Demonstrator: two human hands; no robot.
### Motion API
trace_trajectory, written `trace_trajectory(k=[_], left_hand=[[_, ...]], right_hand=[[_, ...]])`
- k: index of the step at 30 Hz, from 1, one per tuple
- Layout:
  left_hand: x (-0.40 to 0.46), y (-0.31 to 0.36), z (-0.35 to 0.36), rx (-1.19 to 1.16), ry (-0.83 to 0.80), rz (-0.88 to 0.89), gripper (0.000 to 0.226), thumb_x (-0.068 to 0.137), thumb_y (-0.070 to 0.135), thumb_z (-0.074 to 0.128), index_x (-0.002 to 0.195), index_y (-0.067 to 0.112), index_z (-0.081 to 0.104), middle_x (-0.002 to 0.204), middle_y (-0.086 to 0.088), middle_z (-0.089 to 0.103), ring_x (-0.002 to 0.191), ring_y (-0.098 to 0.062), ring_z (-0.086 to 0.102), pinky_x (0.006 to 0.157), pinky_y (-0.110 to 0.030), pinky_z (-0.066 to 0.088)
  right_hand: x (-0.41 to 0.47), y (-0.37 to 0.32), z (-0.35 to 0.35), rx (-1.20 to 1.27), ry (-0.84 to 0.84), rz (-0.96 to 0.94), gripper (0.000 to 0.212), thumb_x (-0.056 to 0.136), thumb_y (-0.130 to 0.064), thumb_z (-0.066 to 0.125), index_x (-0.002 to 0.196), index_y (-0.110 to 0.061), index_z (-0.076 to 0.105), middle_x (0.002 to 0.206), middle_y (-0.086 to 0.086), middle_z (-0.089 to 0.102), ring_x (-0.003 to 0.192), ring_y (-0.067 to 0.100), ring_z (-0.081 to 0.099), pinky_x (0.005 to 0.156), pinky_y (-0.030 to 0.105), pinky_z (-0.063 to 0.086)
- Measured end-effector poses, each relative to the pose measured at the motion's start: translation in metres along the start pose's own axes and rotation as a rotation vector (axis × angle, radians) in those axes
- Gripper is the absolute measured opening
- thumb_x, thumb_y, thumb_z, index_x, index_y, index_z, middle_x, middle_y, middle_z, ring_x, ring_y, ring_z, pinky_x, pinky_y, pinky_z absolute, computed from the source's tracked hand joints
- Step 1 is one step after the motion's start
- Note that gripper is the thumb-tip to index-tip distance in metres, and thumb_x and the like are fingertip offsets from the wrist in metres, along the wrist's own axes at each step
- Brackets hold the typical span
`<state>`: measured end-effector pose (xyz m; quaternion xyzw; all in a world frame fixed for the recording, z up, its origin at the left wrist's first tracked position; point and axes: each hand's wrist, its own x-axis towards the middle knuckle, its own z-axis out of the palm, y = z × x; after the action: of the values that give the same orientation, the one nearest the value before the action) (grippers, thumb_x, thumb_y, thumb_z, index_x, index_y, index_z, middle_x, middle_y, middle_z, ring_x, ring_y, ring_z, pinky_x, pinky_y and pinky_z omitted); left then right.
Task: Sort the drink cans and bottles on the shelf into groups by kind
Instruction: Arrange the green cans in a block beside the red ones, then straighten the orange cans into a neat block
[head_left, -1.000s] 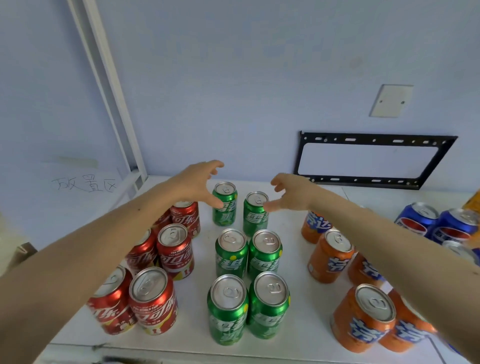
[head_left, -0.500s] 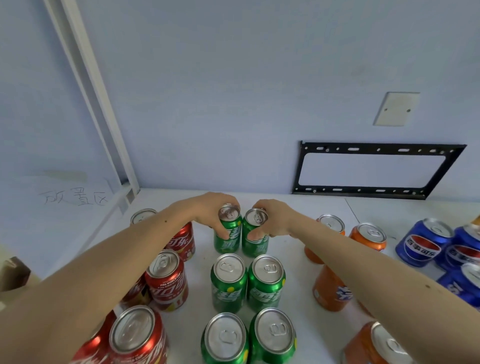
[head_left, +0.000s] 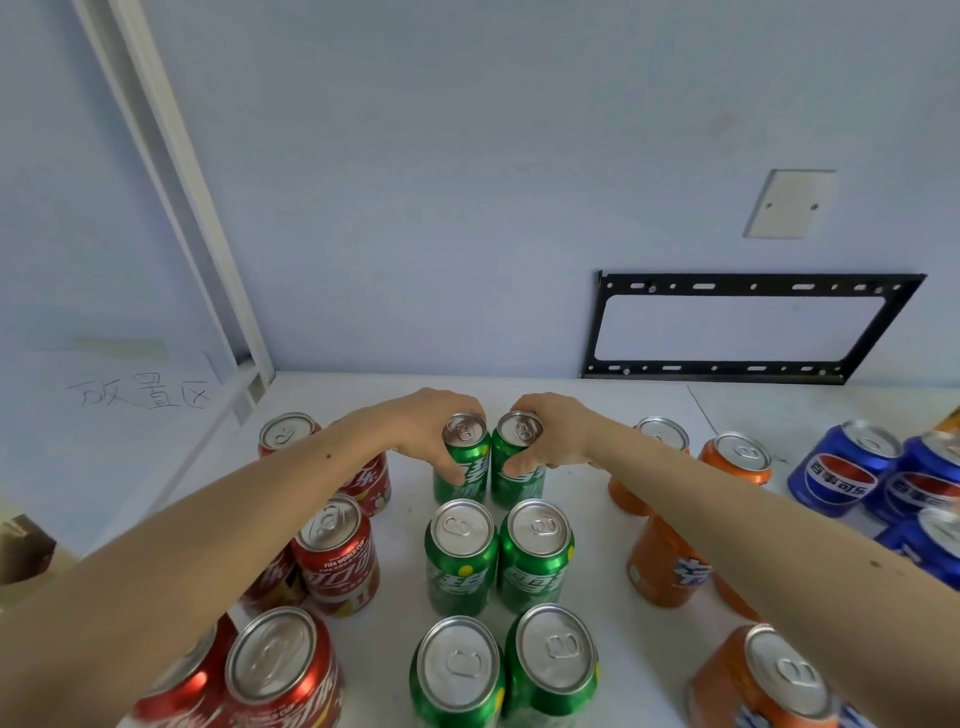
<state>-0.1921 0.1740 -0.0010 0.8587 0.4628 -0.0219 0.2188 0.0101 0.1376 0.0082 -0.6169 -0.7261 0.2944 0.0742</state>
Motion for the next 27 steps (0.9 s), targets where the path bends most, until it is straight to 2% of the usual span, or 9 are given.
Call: trace_trajectory(k=[4, 7, 12, 16, 20, 22, 25, 27], left_hand=[[-0.004, 0.005, -0.010, 0.010, -0.056, -0.028, 0.090, 0.063, 0.043, 0.086, 0.140, 0.032, 0.039, 0.140, 0.008, 0.048, 0.126, -0.017, 0.046, 0.104, -0.037, 0.041], [-0.012, 0.022, -0.028, -0.074, -0.069, -0.013, 0.098, 0.067, 0.044, 0.084, 0.148, 0.035, 0.030, 0.148, 0.008, 0.042, 0.134, -0.014, 0.041, 0.110, -0.037, 0.037], [-0.023, 0.086, -0.046, 0.020, 0.040, 0.217, 0.089, 0.074, 0.044, 0.079, 0.149, 0.031, 0.032, 0.151, 0.011, 0.037, 0.138, -0.010, 0.034, 0.111, -0.028, 0.028], [-0.036, 0.153, -0.024, 0.008, 0.064, 0.422, 0.081, 0.074, 0.041, 0.080, 0.144, 0.026, 0.041, 0.142, 0.009, 0.047, 0.125, -0.006, 0.045, 0.101, -0.019, 0.034], [-0.047, 0.206, 0.015, 0.057, -0.013, 0.543, 0.079, 0.071, 0.043, 0.082, 0.139, 0.024, 0.047, 0.132, 0.005, 0.054, 0.112, -0.009, 0.055, 0.083, -0.017, 0.039], [-0.050, 0.224, 0.037, 0.097, -0.056, 0.560, 0.083, 0.069, 0.044, 0.082, 0.140, 0.024, 0.044, 0.132, 0.002, 0.054, 0.111, -0.012, 0.055, 0.081, -0.017, 0.039], [-0.052, 0.241, 0.071, 0.152, -0.057, 0.534, 0.085, 0.064, 0.052, 0.082, 0.135, 0.025, 0.046, 0.124, 0.000, 0.057, 0.109, -0.016, 0.055, 0.092, -0.029, 0.046], [-0.054, 0.248, 0.091, 0.099, -0.060, 0.463, 0.077, 0.057, 0.055, 0.082, 0.122, 0.029, 0.050, 0.115, 0.006, 0.060, 0.102, -0.014, 0.058, 0.087, -0.038, 0.051]], right_hand=[[-0.010, -0.002, -0.008, -0.053, -0.004, 0.005, 0.085, 0.070, -0.041, 0.084, 0.141, -0.017, 0.042, 0.139, 0.004, 0.050, 0.124, 0.023, 0.050, 0.101, 0.034, 0.042], [-0.035, -0.002, -0.033, 0.030, 0.065, 0.017, 0.087, 0.071, -0.045, 0.082, 0.142, -0.018, 0.041, 0.136, 0.001, 0.054, 0.117, 0.017, 0.055, 0.095, 0.028, 0.045], [-0.111, 0.021, -0.074, 0.056, 0.177, 0.050, 0.069, 0.073, -0.044, 0.080, 0.132, -0.019, 0.052, 0.123, -0.005, 0.062, 0.108, 0.012, 0.061, 0.096, 0.032, 0.051], [-0.177, 0.054, -0.077, 0.080, 0.191, 0.119, 0.055, 0.071, -0.045, 0.081, 0.117, -0.023, 0.061, 0.108, -0.009, 0.068, 0.100, 0.007, 0.065, 0.089, 0.025, 0.053], [-0.230, 0.087, -0.065, -0.017, 0.131, 0.183, 0.062, 0.069, -0.054, 0.077, 0.122, -0.028, 0.057, 0.115, -0.012, 0.063, 0.103, 0.006, 0.060, 0.083, 0.020, 0.050], [-0.248, 0.104, -0.059, -0.115, 0.105, 0.194, 0.067, 0.068, -0.058, 0.076, 0.125, -0.031, 0.054, 0.118, -0.014, 0.060, 0.106, 0.005, 0.057, 0.083, 0.019, 0.046], [-0.264, 0.123, -0.048, -0.207, 0.050, 0.173, 0.078, 0.065, -0.057, 0.080, 0.131, -0.031, 0.048, 0.122, -0.011, 0.055, 0.107, 0.009, 0.055, 0.086, 0.022, 0.047], [-0.268, 0.133, -0.038, -0.281, 0.007, 0.140, 0.079, 0.063, -0.053, 0.083, 0.129, -0.028, 0.048, 0.121, -0.006, 0.056, 0.107, 0.015, 0.056, 0.089, 0.029, 0.050]])
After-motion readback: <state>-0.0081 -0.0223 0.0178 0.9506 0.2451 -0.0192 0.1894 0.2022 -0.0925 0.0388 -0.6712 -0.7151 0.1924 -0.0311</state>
